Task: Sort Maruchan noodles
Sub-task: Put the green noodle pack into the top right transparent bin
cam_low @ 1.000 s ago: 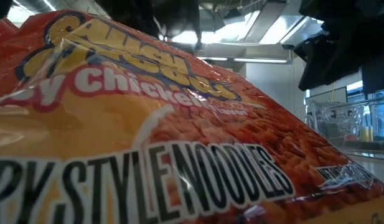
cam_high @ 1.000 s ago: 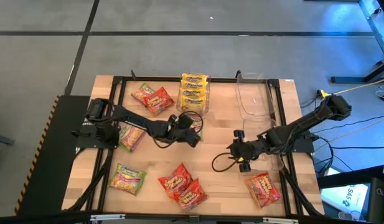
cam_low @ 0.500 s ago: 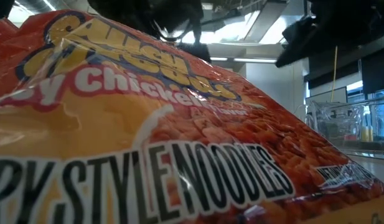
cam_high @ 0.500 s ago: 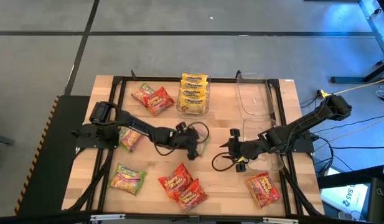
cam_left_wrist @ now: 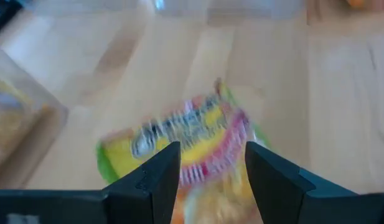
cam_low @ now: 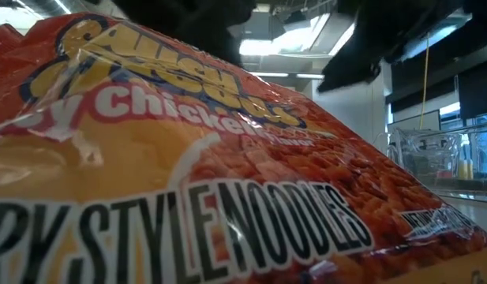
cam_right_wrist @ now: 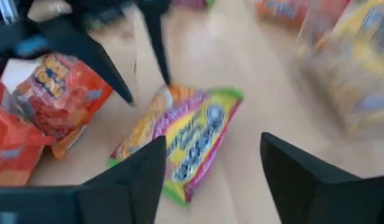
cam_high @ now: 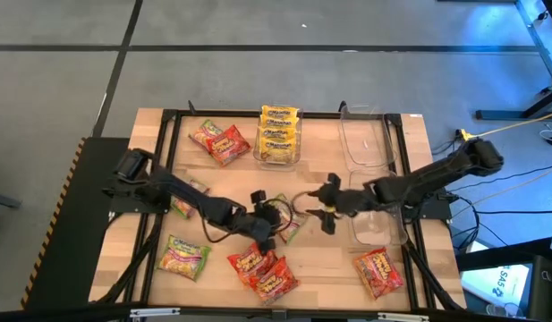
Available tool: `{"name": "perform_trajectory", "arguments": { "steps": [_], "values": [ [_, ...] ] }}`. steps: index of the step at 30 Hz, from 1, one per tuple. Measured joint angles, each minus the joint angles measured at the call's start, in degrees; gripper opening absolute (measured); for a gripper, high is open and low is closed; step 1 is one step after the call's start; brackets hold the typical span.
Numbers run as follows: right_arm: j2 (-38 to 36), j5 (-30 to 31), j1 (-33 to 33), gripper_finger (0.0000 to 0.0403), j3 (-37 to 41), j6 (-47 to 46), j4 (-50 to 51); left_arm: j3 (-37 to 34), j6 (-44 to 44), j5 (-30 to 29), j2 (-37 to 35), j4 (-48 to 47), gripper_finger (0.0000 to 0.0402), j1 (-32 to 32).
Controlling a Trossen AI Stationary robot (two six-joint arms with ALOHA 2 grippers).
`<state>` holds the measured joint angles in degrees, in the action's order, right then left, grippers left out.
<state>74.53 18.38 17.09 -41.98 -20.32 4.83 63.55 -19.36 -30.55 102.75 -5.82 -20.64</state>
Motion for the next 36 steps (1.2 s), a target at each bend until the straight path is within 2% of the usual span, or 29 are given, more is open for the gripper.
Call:
{"name": "perform_trajectory", "arguments": {
  "steps": [4, 7, 16, 21, 27, 36],
  "values": [
    [4.95, -10.99, -6.66, 0.0275, -0.01, -3.85, -3.16, -0.07, -2.09, 0.25, 0.64, -0.69, 0.0174, -1.84],
    [9.18, -16.37, -10.48, 0.0295, 0.01, -5.12, -5.23, -0.13, -2.65, 0.01, 3.17, -1.21, 0.0174, -2.44],
    [17.71, -29.35, -17.17, 0.0295, 0.01, -6.86, -12.18, 0.08, -3.03, -0.47, 9.22, 1.53, 0.0174, -1.38],
    [19.29, -32.95, -17.58, 0.0294, 0.01, -8.16, -12.97, 0.07, -2.99, -0.65, 9.89, 2.32, 0.0174, -0.89],
    [21.67, -33.11, -17.49, 0.0294, 0.01, -10.21, -13.04, 0.04, -2.99, -0.21, 9.89, 2.96, 0.0174, -0.5],
    [26.72, -39.44, -17.49, 0.0294, 0.05, -12.33, -23.88, 0.0, -3.04, -0.39, 9.91, 2.92, 0.0174, -0.51]
  ]
}}
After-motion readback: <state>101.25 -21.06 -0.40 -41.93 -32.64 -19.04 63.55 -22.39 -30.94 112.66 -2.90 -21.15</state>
